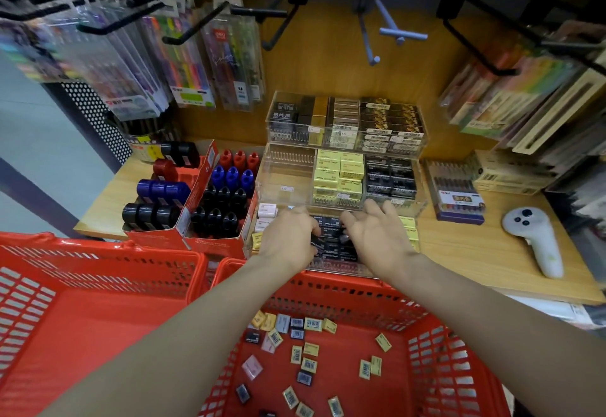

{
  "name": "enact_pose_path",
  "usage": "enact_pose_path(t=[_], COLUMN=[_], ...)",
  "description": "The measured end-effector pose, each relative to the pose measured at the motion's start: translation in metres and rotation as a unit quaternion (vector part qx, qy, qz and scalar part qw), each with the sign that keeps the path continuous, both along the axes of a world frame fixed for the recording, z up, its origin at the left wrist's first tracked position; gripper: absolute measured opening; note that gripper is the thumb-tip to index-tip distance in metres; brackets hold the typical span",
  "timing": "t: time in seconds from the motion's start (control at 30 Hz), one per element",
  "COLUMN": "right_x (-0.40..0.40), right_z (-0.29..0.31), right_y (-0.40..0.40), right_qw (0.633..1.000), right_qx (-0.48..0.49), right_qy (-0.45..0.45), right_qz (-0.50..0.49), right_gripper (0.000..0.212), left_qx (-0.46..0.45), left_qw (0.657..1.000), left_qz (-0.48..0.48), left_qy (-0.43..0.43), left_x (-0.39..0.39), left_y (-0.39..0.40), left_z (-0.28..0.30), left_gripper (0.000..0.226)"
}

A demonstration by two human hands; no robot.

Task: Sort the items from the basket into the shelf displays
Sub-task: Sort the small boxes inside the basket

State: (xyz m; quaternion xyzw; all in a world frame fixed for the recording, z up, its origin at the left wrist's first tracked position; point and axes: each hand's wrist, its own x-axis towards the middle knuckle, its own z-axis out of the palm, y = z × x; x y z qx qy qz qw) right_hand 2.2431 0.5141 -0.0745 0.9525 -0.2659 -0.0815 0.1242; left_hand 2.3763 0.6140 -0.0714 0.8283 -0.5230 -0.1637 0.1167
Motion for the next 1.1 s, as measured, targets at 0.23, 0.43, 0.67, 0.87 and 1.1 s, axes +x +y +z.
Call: enact_pose_path(t=[0.23, 0.43, 0.67, 0.87, 1.1], right_x=[-0.006, 0.001, -0.003, 0.003, -0.019], right_z=[-0.001, 0.001, -0.003, -0.009, 0.023], right_y=[-0.007, -0.008, -0.002, -0.001, 0.019], right_qw=[0.998, 0.998, 0.999, 0.997, 0.918], right_qx=[0.029, 0.038, -0.020, -0.002, 0.278], right_qy=[-0.034, -0.049, -0.039, -0.051, -0.279], right_qz=[0.036, -0.021, -0.023, -0.053, -0.053], right_gripper=[0.034, 0.035, 0.016, 0.023, 0.028], left_qx=[0.021, 0.011, -0.006, -0.017, -0.128], left_qw=[0.996, 0.997, 0.998, 0.999, 0.827], left_qz=[-0.009, -0.013, 0.015, 0.026, 0.266], left_qy=[-0.084, -0.069, -0.065, -0.039, 0.478], left_x=[-0.002, 0.003, 0.001, 0.006, -0.011], left_y=[-0.006, -0.003, -0.005, -0.005, -0.002], left_z=[0.000, 0.000, -0.002, -0.004, 0.042], left_gripper=[0.029, 0.032, 0.027, 0.027, 0.004])
